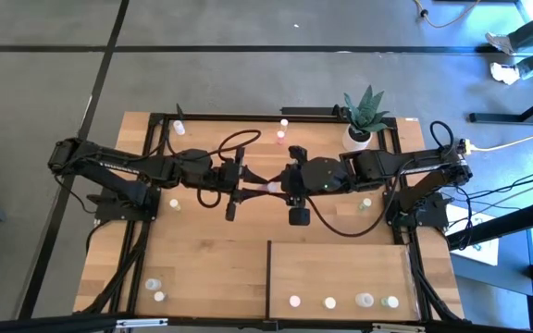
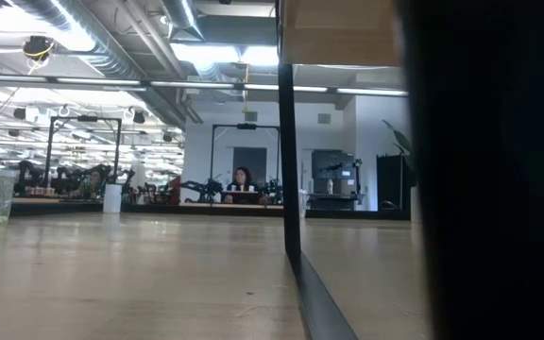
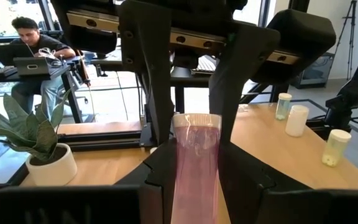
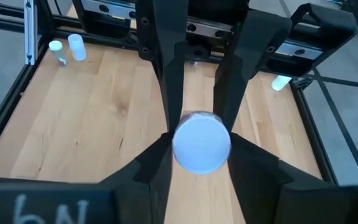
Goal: Pick and place medicine bottles onto shelf by color
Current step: Put the bottom pink pill bottle on the shelf aligned with the other pink pill bottle
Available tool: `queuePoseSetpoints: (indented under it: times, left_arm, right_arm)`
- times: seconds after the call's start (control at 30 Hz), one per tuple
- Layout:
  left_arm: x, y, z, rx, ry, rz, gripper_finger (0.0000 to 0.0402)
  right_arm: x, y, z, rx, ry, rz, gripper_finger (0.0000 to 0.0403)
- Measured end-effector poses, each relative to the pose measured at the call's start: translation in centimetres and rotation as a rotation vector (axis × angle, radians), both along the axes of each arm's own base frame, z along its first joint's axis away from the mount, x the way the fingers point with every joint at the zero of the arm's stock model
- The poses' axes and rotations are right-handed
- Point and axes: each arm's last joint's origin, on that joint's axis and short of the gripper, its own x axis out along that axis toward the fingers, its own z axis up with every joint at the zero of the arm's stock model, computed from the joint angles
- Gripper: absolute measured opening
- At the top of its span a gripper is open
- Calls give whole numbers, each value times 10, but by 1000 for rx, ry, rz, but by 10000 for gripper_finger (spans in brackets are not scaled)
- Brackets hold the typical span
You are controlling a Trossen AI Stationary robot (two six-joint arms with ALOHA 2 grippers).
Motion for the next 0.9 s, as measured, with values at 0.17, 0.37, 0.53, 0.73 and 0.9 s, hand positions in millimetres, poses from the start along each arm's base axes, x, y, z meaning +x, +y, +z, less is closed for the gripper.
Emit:
queuePoseSetpoints:
  times: [0.17, 0.37, 0.53, 0.73, 0.9]
  left_arm:
    - [0, 0, 0, -1, 0, 1, 94]
    - [0, 0, 0, -1, 0, 1, 95]
    - [0, 0, 0, -1, 0, 1, 97]
    - [0, 0, 0, -2, 0, 2, 102]
    - [0, 1, 0, -20, 1, 5, 124]
  right_arm:
    - [0, 0, 0, -1, 1, -1, 124]
    - [0, 0, 0, -1, 1, -1, 126]
    - [0, 0, 0, -1, 1, -1, 125]
    - [0, -2, 0, 2, 0, -5, 126]
    - [0, -3, 0, 3, 0, -5, 127]
